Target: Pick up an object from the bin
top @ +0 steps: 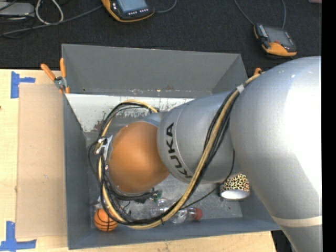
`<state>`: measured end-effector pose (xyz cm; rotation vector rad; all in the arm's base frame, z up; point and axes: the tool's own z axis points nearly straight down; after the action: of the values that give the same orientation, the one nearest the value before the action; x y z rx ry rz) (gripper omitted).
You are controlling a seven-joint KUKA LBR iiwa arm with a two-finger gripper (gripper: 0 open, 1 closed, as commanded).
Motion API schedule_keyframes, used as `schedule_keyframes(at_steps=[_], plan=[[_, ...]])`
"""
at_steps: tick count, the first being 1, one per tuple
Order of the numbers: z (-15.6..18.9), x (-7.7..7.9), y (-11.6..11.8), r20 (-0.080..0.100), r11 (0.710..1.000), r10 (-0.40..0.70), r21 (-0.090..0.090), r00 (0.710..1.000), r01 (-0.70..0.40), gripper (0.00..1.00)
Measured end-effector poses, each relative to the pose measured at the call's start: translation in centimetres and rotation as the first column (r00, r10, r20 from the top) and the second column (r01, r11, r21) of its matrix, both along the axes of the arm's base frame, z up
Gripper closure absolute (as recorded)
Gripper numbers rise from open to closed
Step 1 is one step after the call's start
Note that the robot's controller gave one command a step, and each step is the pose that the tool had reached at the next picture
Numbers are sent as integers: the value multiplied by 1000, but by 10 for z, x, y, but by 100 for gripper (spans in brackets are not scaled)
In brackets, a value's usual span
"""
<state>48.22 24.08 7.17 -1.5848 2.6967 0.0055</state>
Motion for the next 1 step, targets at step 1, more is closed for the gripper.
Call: schedule_keyframes(at_steps=[1], plan=[[29, -3, 0, -8, 1000, 0, -4, 1000, 0, 100]])
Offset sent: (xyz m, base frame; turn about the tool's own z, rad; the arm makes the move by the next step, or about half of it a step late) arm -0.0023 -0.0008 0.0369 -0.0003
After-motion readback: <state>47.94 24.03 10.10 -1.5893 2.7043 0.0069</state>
